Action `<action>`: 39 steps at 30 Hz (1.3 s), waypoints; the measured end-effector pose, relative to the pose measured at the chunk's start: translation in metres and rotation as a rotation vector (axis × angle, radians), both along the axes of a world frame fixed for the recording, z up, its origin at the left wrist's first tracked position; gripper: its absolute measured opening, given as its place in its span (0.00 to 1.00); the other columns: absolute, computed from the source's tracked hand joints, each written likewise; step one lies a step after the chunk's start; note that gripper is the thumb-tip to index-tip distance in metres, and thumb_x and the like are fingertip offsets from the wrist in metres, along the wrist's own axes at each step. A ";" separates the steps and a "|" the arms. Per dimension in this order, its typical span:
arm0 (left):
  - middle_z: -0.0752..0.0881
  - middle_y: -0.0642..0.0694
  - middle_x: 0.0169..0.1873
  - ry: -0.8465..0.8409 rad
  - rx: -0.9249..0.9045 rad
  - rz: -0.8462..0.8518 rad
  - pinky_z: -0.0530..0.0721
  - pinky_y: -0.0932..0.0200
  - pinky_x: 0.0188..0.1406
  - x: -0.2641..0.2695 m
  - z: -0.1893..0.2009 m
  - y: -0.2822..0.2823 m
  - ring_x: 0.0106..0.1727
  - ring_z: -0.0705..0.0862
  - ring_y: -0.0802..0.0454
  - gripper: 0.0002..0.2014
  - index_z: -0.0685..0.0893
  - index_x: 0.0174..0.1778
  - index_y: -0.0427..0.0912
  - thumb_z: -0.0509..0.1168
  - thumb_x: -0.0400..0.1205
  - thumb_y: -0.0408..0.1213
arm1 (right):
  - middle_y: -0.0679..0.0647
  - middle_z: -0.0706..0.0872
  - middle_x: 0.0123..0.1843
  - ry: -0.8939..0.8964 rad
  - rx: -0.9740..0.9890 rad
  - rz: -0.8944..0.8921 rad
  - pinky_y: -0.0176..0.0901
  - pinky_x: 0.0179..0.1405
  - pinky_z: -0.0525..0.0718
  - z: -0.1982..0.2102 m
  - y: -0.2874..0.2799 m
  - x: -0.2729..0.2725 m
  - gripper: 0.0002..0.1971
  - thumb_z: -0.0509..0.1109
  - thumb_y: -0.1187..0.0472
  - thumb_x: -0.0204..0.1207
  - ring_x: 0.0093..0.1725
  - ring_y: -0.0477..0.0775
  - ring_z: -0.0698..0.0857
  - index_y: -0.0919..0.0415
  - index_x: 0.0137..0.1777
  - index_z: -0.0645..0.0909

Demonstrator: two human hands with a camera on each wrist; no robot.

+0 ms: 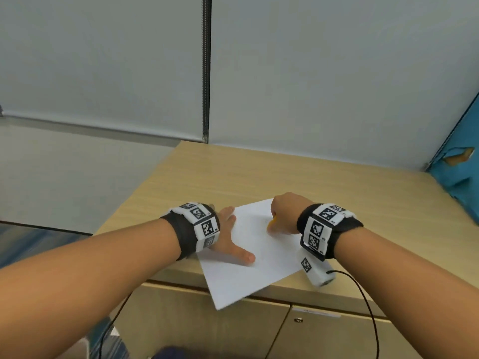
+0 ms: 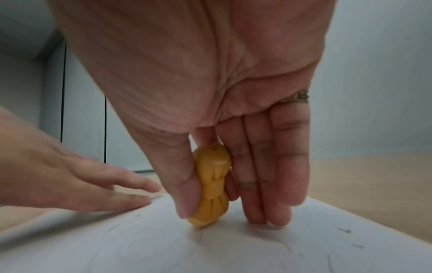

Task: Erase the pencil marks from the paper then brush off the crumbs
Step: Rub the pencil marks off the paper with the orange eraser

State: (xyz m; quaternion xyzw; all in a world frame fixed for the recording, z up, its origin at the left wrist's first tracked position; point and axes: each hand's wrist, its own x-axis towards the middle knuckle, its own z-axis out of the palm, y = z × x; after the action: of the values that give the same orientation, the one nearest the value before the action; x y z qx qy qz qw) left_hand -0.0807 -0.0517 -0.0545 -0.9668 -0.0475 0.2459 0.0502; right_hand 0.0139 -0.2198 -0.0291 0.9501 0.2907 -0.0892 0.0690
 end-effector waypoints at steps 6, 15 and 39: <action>0.52 0.48 0.88 0.024 0.097 -0.180 0.69 0.39 0.77 -0.040 0.011 -0.006 0.82 0.64 0.38 0.62 0.50 0.89 0.48 0.47 0.66 0.88 | 0.54 0.82 0.37 -0.031 -0.006 0.047 0.43 0.36 0.81 -0.003 0.018 0.009 0.15 0.75 0.50 0.78 0.35 0.59 0.82 0.60 0.39 0.79; 0.54 0.53 0.88 -0.025 0.043 -0.260 0.66 0.41 0.82 -0.018 0.038 0.013 0.85 0.60 0.46 0.52 0.52 0.90 0.51 0.59 0.75 0.77 | 0.51 0.84 0.41 -0.037 0.136 0.181 0.45 0.38 0.82 -0.005 0.025 0.009 0.12 0.69 0.48 0.80 0.44 0.61 0.86 0.56 0.48 0.86; 0.33 0.53 0.88 0.069 -0.104 -0.311 0.34 0.35 0.81 0.038 -0.004 0.033 0.87 0.30 0.44 0.63 0.37 0.88 0.55 0.75 0.70 0.69 | 0.52 0.83 0.31 0.172 0.121 0.327 0.46 0.34 0.83 -0.014 0.058 -0.004 0.15 0.78 0.49 0.70 0.34 0.55 0.84 0.53 0.30 0.79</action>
State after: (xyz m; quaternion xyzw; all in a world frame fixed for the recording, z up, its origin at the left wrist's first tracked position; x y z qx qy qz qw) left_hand -0.0425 -0.0187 -0.0589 -0.9548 0.1173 0.2705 0.0389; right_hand 0.0095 -0.1621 -0.0429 0.8814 0.4511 -0.1402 0.0000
